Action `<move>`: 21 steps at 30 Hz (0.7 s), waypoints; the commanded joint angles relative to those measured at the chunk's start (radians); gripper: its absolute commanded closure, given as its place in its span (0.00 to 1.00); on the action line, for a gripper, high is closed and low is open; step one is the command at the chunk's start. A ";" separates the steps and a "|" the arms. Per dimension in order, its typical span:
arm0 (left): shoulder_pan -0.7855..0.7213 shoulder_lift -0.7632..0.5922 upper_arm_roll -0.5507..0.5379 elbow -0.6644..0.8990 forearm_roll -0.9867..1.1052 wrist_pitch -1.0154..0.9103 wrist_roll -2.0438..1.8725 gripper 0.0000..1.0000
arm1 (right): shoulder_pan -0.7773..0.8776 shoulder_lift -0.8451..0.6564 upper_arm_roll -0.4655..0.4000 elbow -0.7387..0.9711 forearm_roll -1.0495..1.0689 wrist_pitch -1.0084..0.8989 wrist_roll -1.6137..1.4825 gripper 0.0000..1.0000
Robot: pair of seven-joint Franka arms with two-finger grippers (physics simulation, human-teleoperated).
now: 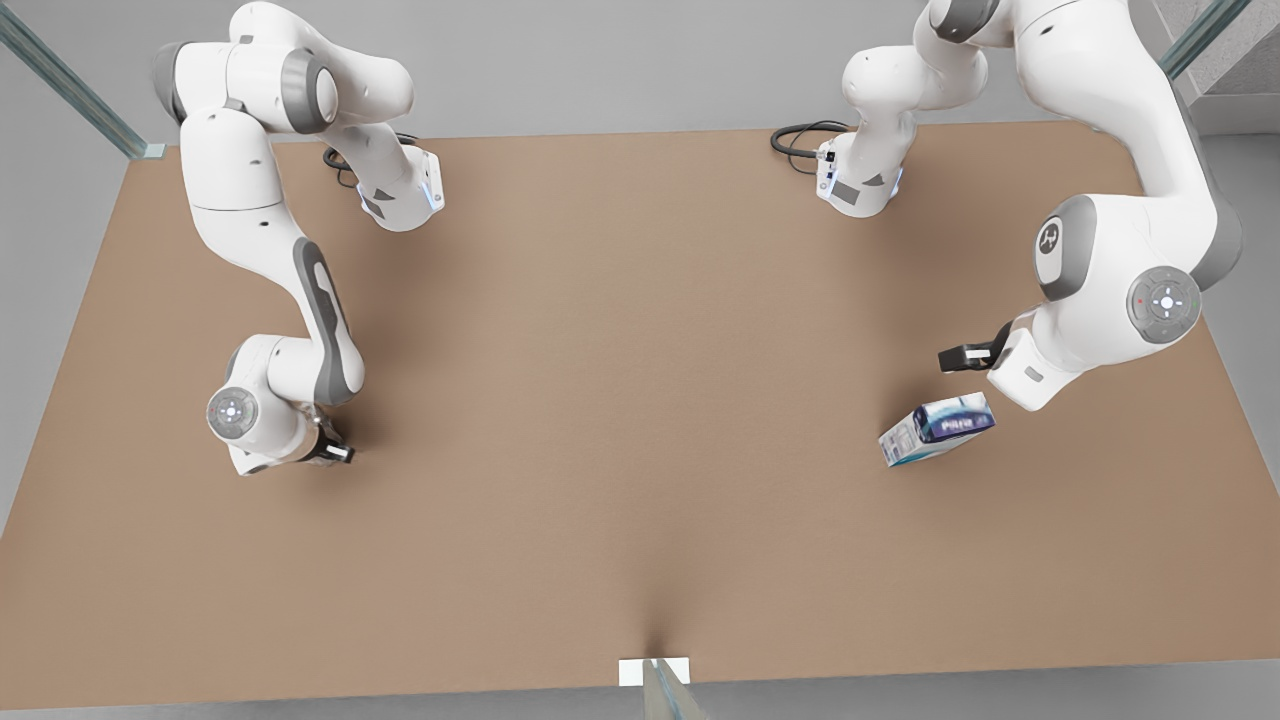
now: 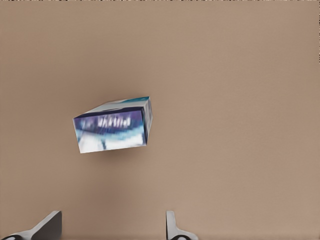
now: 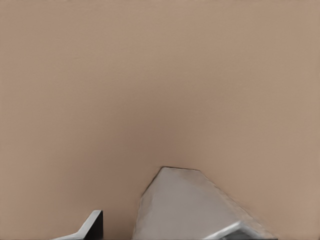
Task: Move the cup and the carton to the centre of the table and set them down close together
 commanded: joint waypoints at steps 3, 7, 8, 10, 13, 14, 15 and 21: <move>0.000 0.000 0.000 0.000 0.001 0.000 0.000 0.00 | 0.000 -0.002 -0.002 0.000 0.000 -0.004 -0.006 0.79; 0.000 0.000 0.000 0.001 0.000 0.000 -0.002 0.00 | 0.000 -0.002 -0.003 0.000 0.000 -0.004 -0.006 0.79; 0.000 -0.002 0.000 0.001 0.000 0.000 -0.002 0.00 | 0.000 -0.002 -0.002 0.000 0.000 -0.005 -0.003 0.79; 0.000 -0.002 0.000 0.001 0.000 0.003 -0.003 0.00 | 0.000 -0.003 -0.003 0.005 0.000 -0.021 -0.003 0.79; 0.000 -0.002 0.000 0.003 0.000 0.005 -0.003 0.00 | 0.000 -0.002 -0.003 0.008 0.000 -0.022 -0.011 0.79; 0.000 -0.002 0.000 0.003 0.000 0.005 -0.003 0.00 | 0.000 -0.002 -0.003 0.008 0.000 -0.022 -0.011 0.79; 0.000 -0.002 0.000 0.003 0.001 0.005 -0.003 0.00 | 0.000 -0.002 -0.008 0.008 0.000 -0.024 -0.012 0.79; 0.000 -0.005 0.000 0.006 0.001 0.002 -0.005 0.00 | -0.002 -0.094 0.002 0.020 -0.031 -0.053 -0.009 0.79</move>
